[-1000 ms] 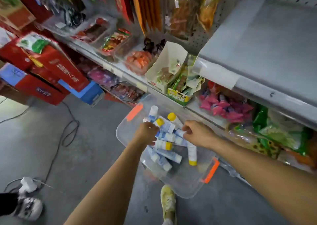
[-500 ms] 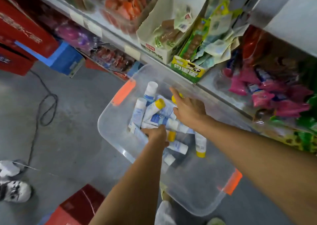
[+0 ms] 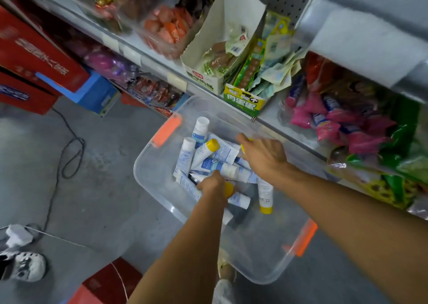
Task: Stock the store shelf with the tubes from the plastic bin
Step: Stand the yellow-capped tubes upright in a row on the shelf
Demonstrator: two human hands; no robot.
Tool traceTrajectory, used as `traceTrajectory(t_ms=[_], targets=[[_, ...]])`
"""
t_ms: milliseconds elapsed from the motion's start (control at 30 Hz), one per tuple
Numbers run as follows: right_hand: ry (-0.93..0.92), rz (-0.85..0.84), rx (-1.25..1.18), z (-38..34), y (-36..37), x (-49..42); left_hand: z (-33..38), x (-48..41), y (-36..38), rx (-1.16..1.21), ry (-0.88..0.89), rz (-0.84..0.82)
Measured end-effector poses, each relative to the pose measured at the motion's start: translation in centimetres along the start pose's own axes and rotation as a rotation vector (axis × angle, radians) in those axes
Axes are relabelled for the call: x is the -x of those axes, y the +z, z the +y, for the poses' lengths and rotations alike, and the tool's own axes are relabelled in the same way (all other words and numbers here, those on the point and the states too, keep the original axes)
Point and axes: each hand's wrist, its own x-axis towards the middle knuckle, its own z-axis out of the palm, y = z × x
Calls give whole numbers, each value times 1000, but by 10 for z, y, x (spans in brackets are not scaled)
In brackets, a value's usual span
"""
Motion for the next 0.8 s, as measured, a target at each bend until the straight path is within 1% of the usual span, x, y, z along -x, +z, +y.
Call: traceTrajectory(t_ms=[100, 200, 267, 300, 367, 433, 533, 600, 667, 700, 733, 800], targets=[[-17, 81, -211, 18, -13, 41, -8, 27, -3, 154, 9, -53], [42, 205, -572, 37, -32, 93, -26, 54, 0, 255, 63, -83], [76, 274, -818, 50, -45, 133, -36, 99, 3, 302, 114, -154], [69, 316, -879, 58, -52, 155, -42, 121, 7, 333, 127, -195], [38, 376, -888, 72, -67, 201, -54, 167, 17, 422, 170, -314], [-4, 419, -830, 87, -78, 248, -69, 214, 34, 516, 181, -460], [-28, 469, -745, 113, -89, 316, -94, 277, 52, 539, 252, -601], [-20, 462, -695, 130, -98, 354, -108, 306, 63, 525, 339, -633], [12, 437, -683, 147, -106, 394, -123, 339, 74, 494, 371, -604], [29, 423, -718, 155, -109, 409, -128, 350, 80, 495, 376, -589], [49, 408, -778, 164, -113, 426, -136, 373, 83, 482, 395, -607], [69, 348, -967, 180, -124, 457, -150, 416, 89, 444, 466, -641]])
